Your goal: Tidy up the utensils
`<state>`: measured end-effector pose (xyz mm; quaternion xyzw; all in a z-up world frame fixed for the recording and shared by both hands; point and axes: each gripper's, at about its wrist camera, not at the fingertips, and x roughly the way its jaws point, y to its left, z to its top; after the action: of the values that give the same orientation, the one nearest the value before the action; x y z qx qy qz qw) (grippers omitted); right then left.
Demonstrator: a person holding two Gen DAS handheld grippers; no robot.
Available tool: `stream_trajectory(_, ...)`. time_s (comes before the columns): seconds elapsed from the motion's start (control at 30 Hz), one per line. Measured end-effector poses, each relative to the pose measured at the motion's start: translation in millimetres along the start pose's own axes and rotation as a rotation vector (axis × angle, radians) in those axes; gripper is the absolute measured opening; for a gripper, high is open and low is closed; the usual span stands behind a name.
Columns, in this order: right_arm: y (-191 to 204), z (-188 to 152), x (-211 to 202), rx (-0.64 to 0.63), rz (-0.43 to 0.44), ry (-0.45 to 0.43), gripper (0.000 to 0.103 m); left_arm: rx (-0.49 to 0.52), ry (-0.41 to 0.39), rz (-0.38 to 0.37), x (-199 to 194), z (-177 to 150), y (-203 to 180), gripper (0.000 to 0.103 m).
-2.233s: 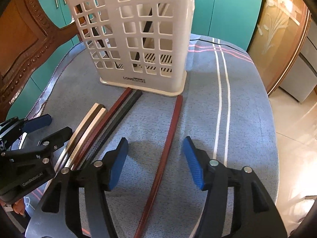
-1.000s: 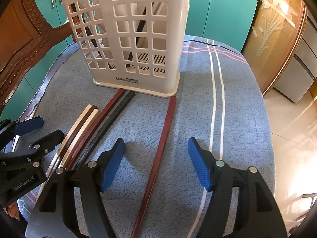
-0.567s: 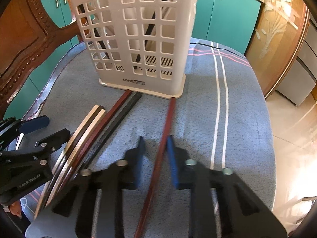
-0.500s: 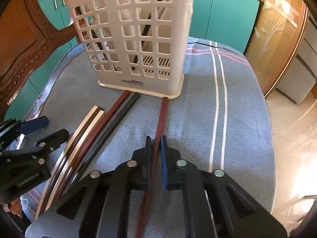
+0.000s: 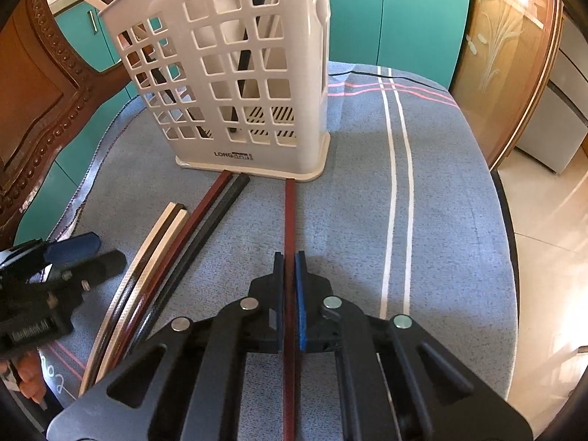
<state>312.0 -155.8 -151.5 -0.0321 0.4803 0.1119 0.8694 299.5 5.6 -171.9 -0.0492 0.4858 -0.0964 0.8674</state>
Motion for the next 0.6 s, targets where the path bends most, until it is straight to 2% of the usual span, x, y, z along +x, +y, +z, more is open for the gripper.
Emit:
stream_trajectory(0.03,0,0,0,-0.001,-0.001,0.000,0.007,0.040,0.000,0.025,2,-1,-7,0.059)
stream_trajectory(0.17,3,-1,1,-0.008,-0.008,-0.002,0.007,0.096,0.001,0.027,4,-3,-19,0.063)
stream_trajectory(0.23,5,-2,2,-0.010,-0.012,-0.004,0.007,0.094,-0.001,0.034,4,-3,-19,0.059)
stream_trajectory(0.3,6,-3,2,-0.013,-0.015,-0.005,0.007,0.085,-0.005,0.016,2,-2,-17,0.031)
stream_trajectory(0.37,6,-3,2,-0.013,-0.014,-0.006,0.007,0.078,-0.009,-0.001,1,0,-15,0.019)
stream_trajectory(0.5,5,-3,2,-0.016,-0.019,-0.005,0.007,0.026,-0.019,-0.015,-2,0,-6,0.016)
stream_trajectory(0.6,6,-4,2,-0.019,-0.020,-0.006,0.007,-0.032,-0.031,0.025,-3,3,7,0.011)
